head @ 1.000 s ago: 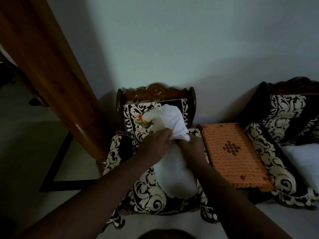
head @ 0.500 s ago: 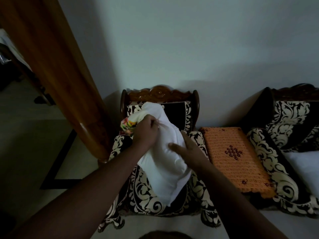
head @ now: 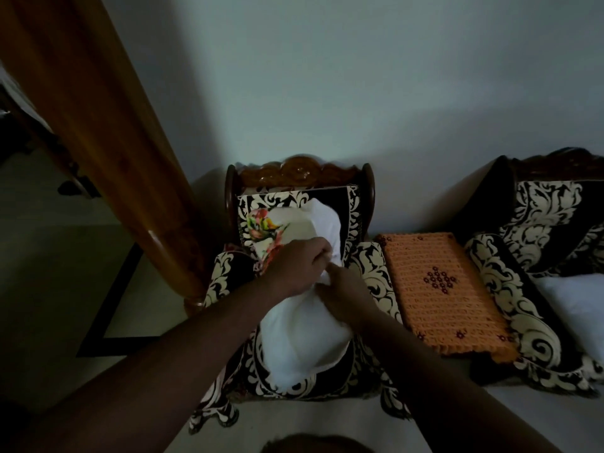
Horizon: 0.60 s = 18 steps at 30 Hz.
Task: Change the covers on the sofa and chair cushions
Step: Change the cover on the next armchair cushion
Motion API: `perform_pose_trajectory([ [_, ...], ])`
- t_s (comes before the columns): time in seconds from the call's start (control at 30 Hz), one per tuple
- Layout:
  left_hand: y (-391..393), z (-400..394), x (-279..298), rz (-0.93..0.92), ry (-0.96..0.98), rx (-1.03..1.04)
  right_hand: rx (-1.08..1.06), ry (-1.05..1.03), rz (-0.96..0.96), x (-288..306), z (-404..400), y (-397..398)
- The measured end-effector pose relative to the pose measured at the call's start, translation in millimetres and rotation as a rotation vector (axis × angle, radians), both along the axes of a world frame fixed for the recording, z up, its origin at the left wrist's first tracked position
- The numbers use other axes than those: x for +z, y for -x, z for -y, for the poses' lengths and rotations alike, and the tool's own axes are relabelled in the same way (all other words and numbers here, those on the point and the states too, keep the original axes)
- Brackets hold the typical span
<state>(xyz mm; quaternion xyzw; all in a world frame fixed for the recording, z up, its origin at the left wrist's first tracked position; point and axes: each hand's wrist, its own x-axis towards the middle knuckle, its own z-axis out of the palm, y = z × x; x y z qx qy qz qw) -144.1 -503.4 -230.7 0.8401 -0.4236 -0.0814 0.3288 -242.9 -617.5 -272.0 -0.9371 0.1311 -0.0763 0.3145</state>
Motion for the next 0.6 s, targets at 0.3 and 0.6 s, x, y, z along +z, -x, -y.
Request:
perform_pose_trajectory([
  [0.3,4,-7,11,0.039,0.31,0.131,-0.093,-0.495,0.318,38,18,1],
  [0.6,-3,-38,-24,-0.161,0.249,0.149,-0.229,-0.693,0.335,65,43,-13],
])
